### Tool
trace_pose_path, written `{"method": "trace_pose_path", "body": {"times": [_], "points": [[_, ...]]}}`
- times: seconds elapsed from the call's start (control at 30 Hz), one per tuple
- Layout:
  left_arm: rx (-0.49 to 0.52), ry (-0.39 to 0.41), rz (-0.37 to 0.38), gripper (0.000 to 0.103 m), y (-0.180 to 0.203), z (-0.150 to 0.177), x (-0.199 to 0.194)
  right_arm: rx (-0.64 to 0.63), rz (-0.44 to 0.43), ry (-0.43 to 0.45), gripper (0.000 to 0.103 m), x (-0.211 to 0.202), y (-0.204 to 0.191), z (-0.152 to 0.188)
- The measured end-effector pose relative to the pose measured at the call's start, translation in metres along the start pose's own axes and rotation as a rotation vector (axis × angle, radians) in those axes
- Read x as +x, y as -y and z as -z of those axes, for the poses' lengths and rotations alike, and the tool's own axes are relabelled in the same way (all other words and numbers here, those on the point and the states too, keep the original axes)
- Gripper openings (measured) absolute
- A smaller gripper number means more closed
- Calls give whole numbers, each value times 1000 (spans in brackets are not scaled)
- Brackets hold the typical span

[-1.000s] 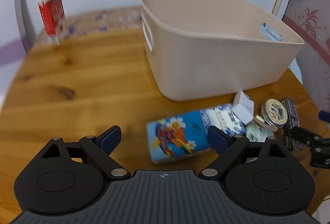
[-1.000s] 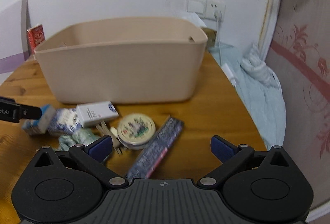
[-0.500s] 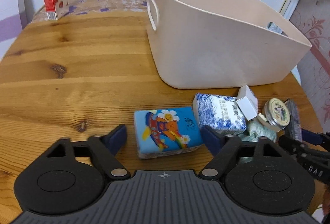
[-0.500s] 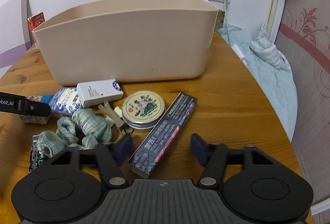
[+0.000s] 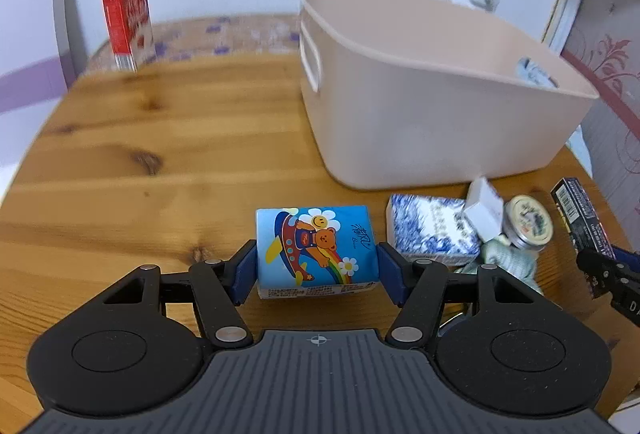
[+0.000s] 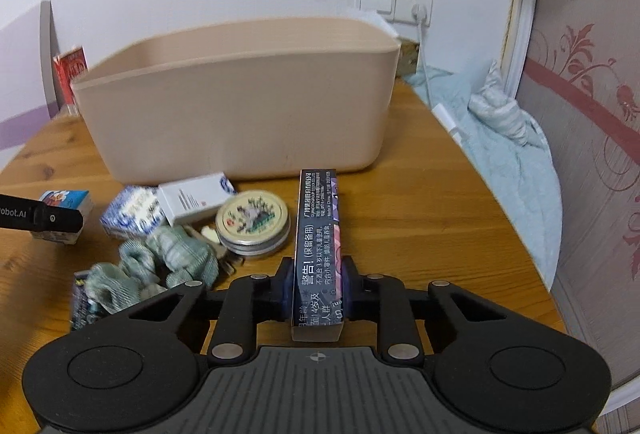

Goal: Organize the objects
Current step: 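Grasp the blue cartoon tissue pack with the left gripper while the right grasps the dark toothpaste box, then lift both items into the beige bin and open both grippers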

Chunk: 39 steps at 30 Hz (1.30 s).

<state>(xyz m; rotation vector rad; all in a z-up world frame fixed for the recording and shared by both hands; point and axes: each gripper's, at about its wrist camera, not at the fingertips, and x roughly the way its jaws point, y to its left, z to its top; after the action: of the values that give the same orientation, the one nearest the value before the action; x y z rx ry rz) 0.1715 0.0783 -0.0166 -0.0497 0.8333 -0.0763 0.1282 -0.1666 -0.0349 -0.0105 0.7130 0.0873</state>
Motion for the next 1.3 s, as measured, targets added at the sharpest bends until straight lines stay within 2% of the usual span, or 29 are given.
{"method": "trace_pose_path", "body": {"times": [0.2, 0.43, 0.63, 0.83, 1.07, 1.3], "points": [[37, 98, 2, 63, 5, -14, -35, -3, -18, 85, 22, -27, -2, -14], [71, 198, 24, 63, 16, -43, -64, -19, -39, 194, 22, -48, -3, -46], [114, 236, 7, 63, 34, -73, -59, -52, -49, 264, 22, -46, -4, -87], [123, 258, -9, 63, 50, -108, -38, -65, -61, 295, 22, -27, -6, -124], [152, 201, -14, 63, 68, -136, 4, -82, -64, 266, 22, 5, -9, -148], [204, 98, -25, 64, 85, -143, 50, -106, -71, 184, 22, 36, -11, -157]]}}
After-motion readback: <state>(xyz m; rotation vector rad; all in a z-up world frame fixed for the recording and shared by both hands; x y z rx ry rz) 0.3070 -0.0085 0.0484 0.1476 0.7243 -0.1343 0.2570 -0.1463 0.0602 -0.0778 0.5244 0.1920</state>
